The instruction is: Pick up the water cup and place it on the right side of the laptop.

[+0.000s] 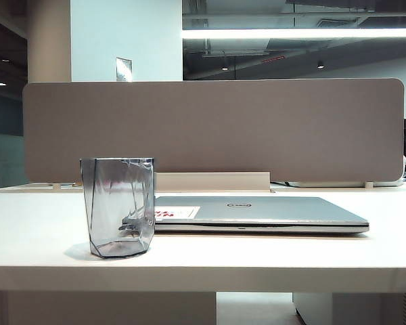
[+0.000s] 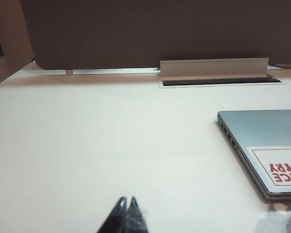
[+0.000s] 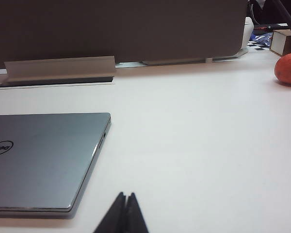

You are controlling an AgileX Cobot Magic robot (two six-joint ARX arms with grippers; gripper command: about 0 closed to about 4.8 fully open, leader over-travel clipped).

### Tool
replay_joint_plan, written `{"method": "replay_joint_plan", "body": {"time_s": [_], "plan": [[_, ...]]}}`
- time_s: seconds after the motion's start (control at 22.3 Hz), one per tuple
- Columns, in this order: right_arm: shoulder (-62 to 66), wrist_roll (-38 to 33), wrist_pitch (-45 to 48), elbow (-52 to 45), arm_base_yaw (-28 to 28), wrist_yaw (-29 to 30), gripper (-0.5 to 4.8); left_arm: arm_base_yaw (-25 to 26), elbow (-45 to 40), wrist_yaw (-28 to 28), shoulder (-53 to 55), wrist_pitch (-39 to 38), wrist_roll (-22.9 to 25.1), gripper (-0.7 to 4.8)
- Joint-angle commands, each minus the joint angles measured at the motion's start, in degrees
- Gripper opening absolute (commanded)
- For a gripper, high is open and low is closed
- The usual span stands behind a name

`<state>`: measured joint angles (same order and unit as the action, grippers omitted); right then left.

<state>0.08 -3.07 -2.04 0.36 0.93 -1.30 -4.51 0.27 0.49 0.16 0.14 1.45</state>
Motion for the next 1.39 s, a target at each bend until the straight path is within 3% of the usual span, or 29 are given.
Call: {"method": "replay_joint_plan", "body": {"time_s": [0.04, 0.63, 0.81, 0.99, 1.25, 1.39], "plan": [[-0.09, 0.11, 0.57, -0.33, 0.00, -0.11, -0.08, -0.07, 0.17, 0.20, 0.07, 0.57, 0.04, -0.03], [-0.09, 0.04, 0.96, -0.33, -0.11, 0.15, -0.08, -0.07, 0.17, 0.20, 0.07, 0.85, 0.04, -0.03], [-0.09, -4.09, 1.03, -0.33, -0.11, 0.52, -0.07, -0.07, 0.17, 0.17, 0.07, 0.79, 0.02, -0.03], [-0.09, -6.25, 1.03, -0.31, -0.13, 2.47, -0.06, -0.07, 0.17, 0.35, 0.07, 0.72, -0.76, -0.03], [0.07, -10.47, 3.56, 1.40, -0.44, 10.56, -0.06, -0.07, 0.17, 1.75, 0.07, 0.76, -2.14, -0.04], [0.11, -10.45, 3.61, 2.95, -1.22, 10.40, -0.06, -0.07, 0.17, 1.73, 0.07, 0.74, -2.14, -0.04]]}}
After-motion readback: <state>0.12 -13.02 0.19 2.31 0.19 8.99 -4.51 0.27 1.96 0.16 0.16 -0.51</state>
